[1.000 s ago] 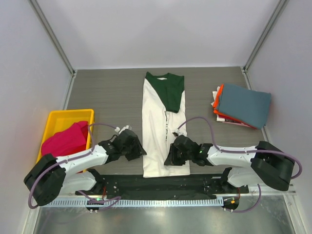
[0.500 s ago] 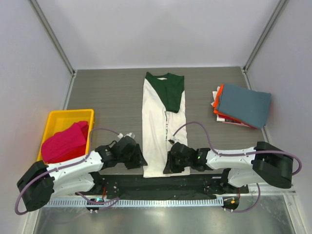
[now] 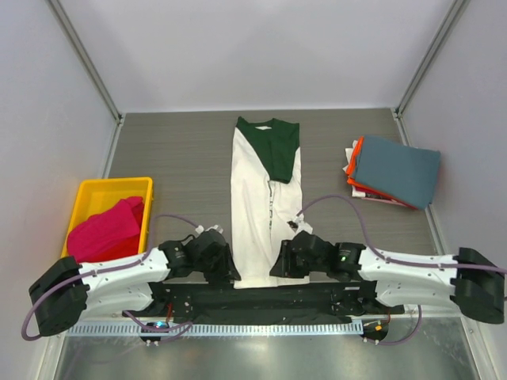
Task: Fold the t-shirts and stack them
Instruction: Fold the tshirt
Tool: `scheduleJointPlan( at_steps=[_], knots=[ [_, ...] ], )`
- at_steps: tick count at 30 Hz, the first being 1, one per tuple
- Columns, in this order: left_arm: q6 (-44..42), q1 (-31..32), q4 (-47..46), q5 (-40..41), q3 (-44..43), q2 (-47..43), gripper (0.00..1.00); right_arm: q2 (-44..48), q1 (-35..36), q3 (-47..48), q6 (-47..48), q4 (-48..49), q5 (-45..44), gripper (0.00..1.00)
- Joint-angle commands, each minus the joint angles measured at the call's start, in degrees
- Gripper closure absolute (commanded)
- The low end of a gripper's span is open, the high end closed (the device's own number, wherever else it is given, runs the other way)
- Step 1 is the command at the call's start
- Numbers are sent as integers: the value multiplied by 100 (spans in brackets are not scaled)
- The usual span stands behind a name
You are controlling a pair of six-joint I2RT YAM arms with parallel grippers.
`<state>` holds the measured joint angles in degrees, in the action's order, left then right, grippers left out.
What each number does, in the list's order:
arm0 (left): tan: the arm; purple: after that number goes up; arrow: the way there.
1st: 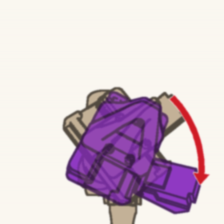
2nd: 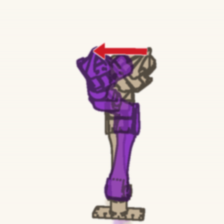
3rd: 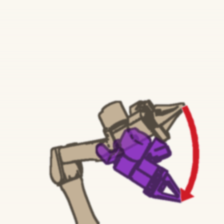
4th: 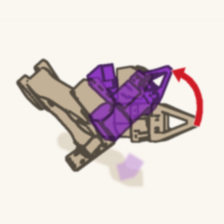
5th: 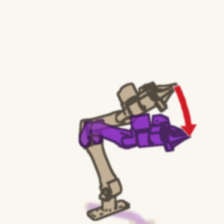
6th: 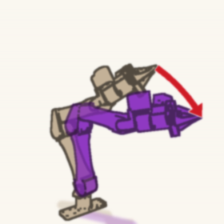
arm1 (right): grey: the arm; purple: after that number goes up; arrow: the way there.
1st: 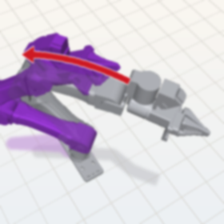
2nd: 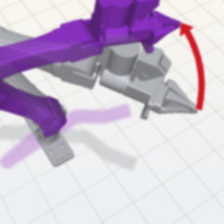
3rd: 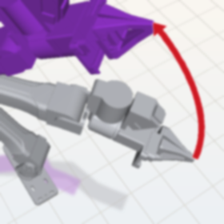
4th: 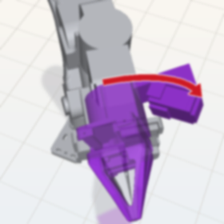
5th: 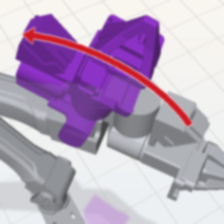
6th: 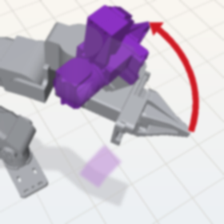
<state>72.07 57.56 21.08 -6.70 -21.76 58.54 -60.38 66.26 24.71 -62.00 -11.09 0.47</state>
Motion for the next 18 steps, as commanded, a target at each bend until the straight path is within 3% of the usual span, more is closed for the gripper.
scheduleJointPlan(
  at_steps=[1,7,12,18],
  knots=[
    [184,89,-253,-77,58,34,57,745,36,7,-137,-1241,-722,62],
    [351,247,-569,-59,189,104,64,1775,19,139,-549,-3562,-1373,58],
    [421,308,-772,2,233,175,82,1916,27,16,-805,-3584,-1312,57],
    [509,300,-720,177,426,-299,99,1161,36,253,-867,-3602,-1742,56]
  ],
)
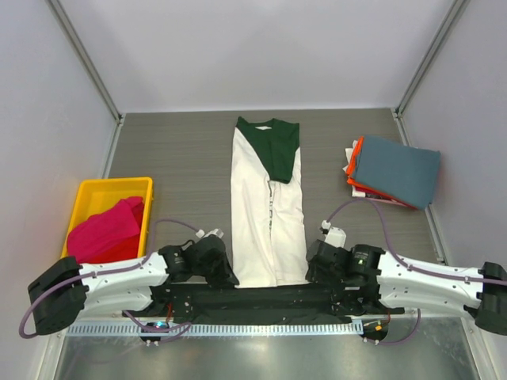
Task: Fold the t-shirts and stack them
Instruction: Fold the tshirt
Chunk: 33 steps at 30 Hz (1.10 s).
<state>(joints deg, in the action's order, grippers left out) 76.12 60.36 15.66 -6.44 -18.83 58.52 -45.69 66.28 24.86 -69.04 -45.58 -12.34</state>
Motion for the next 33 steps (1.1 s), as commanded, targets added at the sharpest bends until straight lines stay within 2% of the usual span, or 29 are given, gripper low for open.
scheduleJointPlan(
  at_steps=[1,5,13,17,20,25,33],
  knots=[
    [157,29,-151,178,177,-367,100,-439,25,264,-172,-153,-497,56],
    [228,29,-160,196,336,-736,100,-836,34,160,-163,206,-507,60],
    [167,20,-177,55,362,-640,100,-117,34,89,-400,401,-498,60],
    [158,20,-186,64,371,-684,100,-45,34,316,-488,51,-707,62],
    [175,29,-186,46,389,-719,100,-405,34,616,-383,-460,-954,61],
    [175,29,-186,38,380,-728,100,-511,43,353,-242,443,-551,59],
    [184,29,-125,28,389,-868,100,-1029,34,-209,-312,1200,-68,60]
  ],
)
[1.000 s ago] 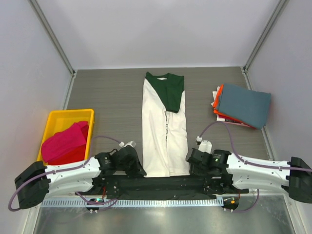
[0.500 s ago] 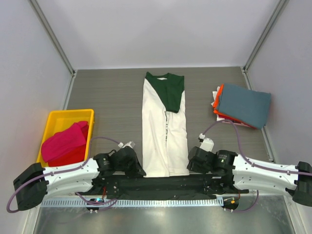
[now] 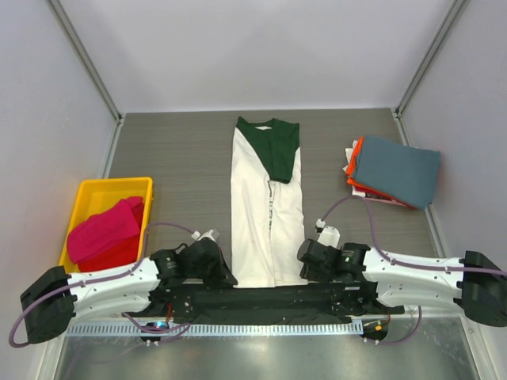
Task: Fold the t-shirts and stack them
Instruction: Fold the tshirt
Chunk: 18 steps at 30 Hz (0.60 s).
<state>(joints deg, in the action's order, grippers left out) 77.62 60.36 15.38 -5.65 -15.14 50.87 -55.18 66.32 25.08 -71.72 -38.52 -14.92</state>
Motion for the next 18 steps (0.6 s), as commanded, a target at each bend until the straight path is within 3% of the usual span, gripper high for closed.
scheduleJointPlan(
  at_steps=[1,7,13,18],
  knots=[
    [25,29,-70,-33,19,-113,100,-90,30,-345,-78,599,287,62],
    [60,29,-17,-94,-16,-279,100,418,47,-303,-70,391,498,99],
    [112,29,360,-24,-244,-683,100,929,47,294,27,-401,306,99],
    [376,-339,-333,-313,-51,-1009,100,1018,30,699,132,-779,-308,99]
  ],
)
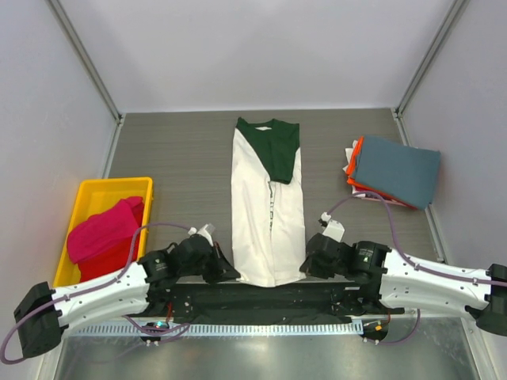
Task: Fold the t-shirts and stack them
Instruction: Fold the tshirt
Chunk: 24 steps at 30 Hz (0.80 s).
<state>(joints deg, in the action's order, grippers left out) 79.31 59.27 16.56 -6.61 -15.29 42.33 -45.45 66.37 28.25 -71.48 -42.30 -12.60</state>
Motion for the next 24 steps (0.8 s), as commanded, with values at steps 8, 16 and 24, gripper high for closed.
scheduleJointPlan(
  at_steps=[8,16,24],
  knots=[
    [-696,-1873,41,-735,-1098,275,99,-745,-448,1533,784,-560,-1543,99],
    [-1321,-3121,-302,-1334,-2293,2032,100,-2026,-2407,2360,2489,468,-807,99],
    [-1708,-3790,-706,-1588,-3417,3746,100,-3575,-3585,3476,3377,1013,-25,99]
  ],
)
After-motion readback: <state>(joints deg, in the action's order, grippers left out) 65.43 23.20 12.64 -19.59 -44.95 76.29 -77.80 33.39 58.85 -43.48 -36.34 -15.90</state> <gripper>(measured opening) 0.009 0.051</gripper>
